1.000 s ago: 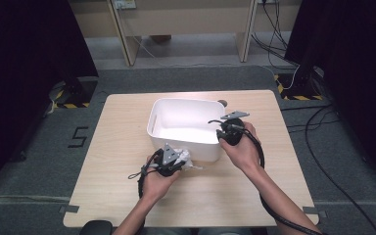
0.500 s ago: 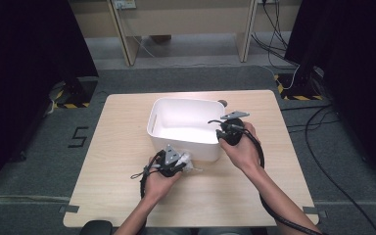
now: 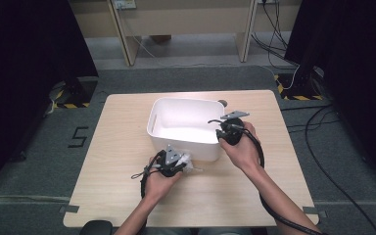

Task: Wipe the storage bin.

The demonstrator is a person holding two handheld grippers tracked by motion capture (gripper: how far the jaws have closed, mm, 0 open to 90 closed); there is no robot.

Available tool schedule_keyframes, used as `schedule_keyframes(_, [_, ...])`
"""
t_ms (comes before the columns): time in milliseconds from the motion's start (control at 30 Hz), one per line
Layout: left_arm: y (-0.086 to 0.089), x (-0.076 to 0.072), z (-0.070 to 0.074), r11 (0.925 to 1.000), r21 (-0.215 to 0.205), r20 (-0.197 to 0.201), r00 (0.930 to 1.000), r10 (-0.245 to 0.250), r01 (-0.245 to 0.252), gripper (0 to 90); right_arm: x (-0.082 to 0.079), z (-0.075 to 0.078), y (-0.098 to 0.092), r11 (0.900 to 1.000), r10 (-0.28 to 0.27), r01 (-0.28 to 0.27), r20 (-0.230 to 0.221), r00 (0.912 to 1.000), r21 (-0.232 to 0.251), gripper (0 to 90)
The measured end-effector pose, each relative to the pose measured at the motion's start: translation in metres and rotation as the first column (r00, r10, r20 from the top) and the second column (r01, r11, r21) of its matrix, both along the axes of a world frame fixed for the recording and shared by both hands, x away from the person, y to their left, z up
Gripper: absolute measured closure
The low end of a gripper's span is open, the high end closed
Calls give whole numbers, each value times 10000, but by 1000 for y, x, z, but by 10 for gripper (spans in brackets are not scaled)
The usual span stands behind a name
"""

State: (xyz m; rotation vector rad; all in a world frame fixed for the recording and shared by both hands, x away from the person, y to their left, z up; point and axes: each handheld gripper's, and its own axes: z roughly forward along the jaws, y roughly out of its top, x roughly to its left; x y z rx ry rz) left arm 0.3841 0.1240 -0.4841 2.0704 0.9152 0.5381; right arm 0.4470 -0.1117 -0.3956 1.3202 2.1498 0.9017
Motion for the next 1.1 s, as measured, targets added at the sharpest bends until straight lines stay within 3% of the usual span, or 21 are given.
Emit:
schedule_keyframes(267, [-2,-1,5,10000,-31,-6,10000,-30,30,757,0,0,0,10000,10,-10,-11,10000,-7,655])
schedule_keyframes(1100, [-12,-5,45,9989,-411,495,9985,-217,237,757,0,0,0,10000,12,-12,-7,10000,-10,655])
